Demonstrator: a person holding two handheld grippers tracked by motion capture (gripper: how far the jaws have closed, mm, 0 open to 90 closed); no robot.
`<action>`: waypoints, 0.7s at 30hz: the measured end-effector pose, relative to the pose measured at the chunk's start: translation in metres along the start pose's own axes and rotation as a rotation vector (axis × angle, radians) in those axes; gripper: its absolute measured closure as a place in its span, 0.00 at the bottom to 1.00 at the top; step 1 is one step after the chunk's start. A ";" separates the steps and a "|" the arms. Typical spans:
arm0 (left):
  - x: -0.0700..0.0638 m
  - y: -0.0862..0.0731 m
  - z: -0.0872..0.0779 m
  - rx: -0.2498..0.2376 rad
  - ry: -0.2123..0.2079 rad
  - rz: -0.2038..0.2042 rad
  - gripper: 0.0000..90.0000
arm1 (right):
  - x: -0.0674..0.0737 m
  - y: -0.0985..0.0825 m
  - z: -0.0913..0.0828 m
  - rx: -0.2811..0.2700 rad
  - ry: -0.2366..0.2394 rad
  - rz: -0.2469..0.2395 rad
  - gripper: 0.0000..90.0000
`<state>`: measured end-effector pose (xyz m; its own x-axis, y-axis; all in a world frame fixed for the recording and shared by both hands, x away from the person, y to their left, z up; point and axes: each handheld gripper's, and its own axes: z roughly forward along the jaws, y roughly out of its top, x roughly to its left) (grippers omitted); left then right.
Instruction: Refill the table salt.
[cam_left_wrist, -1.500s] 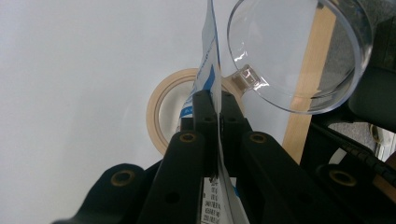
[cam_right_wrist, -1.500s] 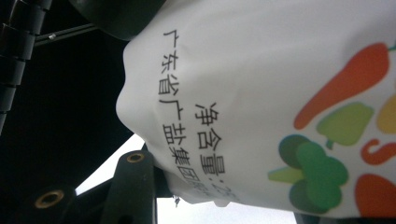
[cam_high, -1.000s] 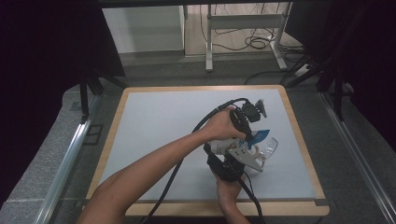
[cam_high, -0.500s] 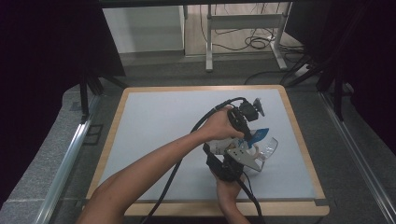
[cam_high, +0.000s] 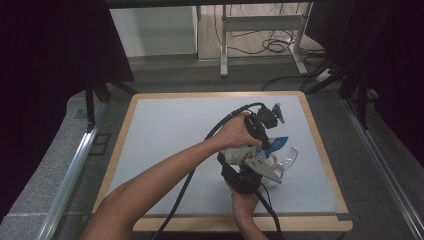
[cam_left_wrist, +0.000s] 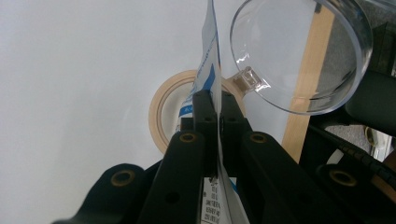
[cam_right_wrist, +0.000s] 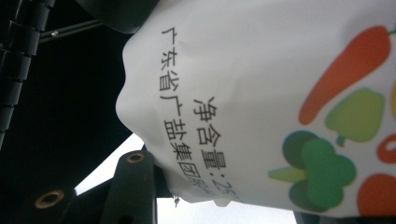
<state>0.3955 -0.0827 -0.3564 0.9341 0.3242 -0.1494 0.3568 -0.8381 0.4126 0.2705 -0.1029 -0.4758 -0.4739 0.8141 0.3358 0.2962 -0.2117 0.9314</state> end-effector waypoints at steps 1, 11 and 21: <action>0.000 0.001 -0.001 0.000 -0.001 -0.001 0.99 | 0.000 0.001 0.000 -0.002 0.002 0.003 0.63; 0.000 0.002 -0.002 0.003 -0.004 0.002 0.99 | 0.002 0.003 0.000 -0.017 -0.001 0.013 0.63; 0.000 0.003 -0.004 0.002 -0.004 0.007 0.99 | 0.002 0.005 -0.001 -0.025 0.001 0.019 0.63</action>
<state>0.3960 -0.0835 -0.3519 0.9365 0.3169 -0.1501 0.3506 -0.8411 0.4118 0.2705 -0.1024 -0.4701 -0.4693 0.8091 0.3536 0.2841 -0.2408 0.9281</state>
